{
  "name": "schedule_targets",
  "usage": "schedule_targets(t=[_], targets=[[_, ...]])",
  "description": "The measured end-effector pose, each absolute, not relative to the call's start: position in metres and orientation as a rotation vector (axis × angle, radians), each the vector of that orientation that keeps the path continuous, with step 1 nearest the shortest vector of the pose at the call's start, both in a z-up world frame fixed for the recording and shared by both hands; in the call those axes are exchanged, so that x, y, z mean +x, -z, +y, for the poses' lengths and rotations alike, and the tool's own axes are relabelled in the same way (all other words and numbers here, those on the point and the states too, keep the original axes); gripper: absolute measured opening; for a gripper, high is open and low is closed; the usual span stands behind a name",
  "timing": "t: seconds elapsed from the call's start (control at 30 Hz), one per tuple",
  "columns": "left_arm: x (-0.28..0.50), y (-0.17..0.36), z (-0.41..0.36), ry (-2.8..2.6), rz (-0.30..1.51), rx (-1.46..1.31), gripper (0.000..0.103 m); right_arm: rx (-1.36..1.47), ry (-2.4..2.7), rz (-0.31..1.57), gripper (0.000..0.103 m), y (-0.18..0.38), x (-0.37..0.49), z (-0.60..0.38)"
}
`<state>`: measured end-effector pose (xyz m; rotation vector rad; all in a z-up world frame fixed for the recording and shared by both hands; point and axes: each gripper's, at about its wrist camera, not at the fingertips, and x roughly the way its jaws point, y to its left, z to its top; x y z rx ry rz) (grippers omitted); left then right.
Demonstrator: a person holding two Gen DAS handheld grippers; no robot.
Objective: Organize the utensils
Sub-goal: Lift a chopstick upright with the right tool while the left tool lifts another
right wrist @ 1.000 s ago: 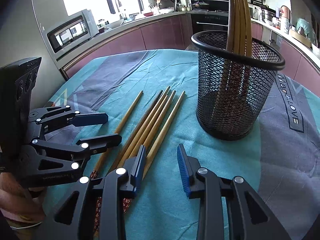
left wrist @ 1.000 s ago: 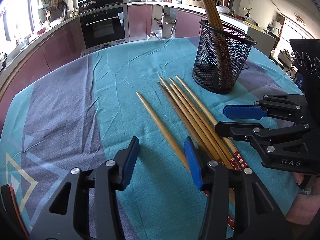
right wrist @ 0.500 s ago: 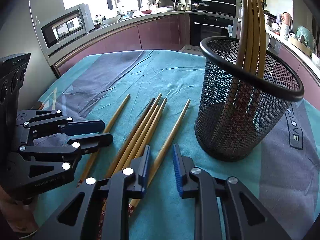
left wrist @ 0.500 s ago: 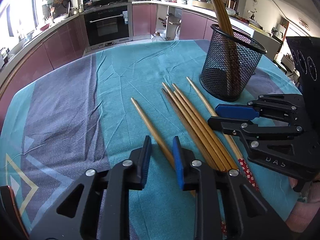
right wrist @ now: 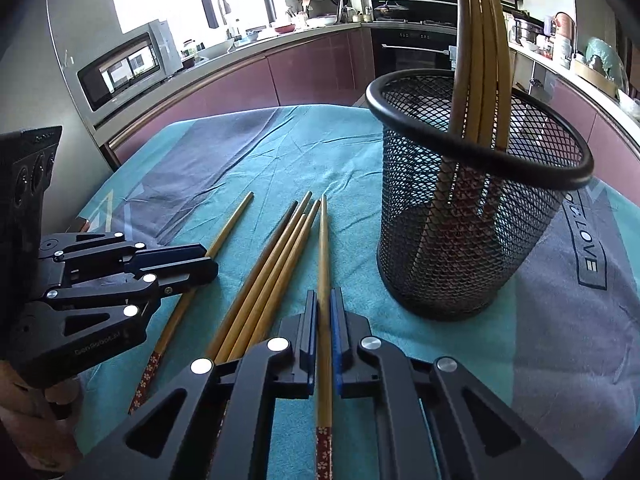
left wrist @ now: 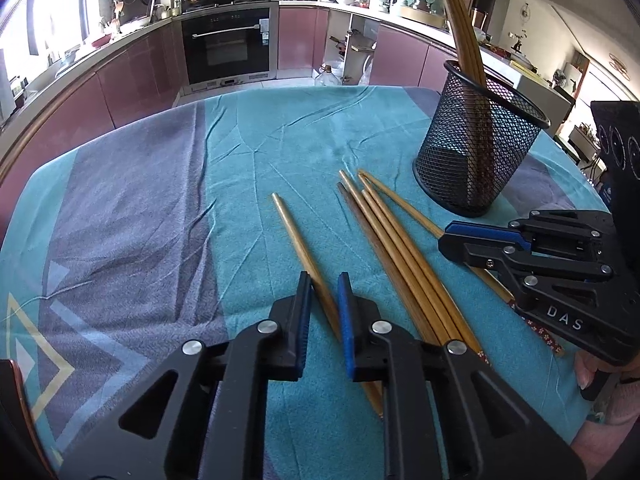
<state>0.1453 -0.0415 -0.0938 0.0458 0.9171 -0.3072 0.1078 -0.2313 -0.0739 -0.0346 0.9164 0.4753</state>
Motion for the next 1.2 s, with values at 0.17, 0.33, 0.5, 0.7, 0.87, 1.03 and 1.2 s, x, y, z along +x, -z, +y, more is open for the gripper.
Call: schedule_targets(t=[0.17,0.33,0.5,0.7,0.87,1.03,1.2], targets=[[0.142,0.092,-0.039,0.305,0.917,0.029,0.008,-0.003,-0.509,0.893,0.005,0.066,0.100,-0.240],[0.137,0.088,-0.035,0.311,0.915,0.021,0.008,0.021,-0.549,0.853,0.005,0.054,0.089,-0.244],[0.132,0.080,-0.027,0.341,0.911,-0.017,0.008,0.065,-0.590,0.809,0.005,0.039,0.078,-0.251],[0.125,0.064,-0.018,0.390,0.893,-0.069,0.008,0.091,-0.609,0.766,0.005,0.024,0.070,-0.260],[0.118,0.047,-0.017,0.425,0.863,-0.091,0.008,0.117,-0.612,0.728,0.005,0.012,0.065,-0.268],[0.112,0.028,-0.013,0.472,0.821,-0.127,0.008,0.134,-0.605,0.685,0.005,0.002,0.061,-0.275],[0.107,0.012,-0.007,0.525,0.789,-0.176,0.007,0.145,-0.596,0.645,0.005,-0.008,0.055,-0.284]])
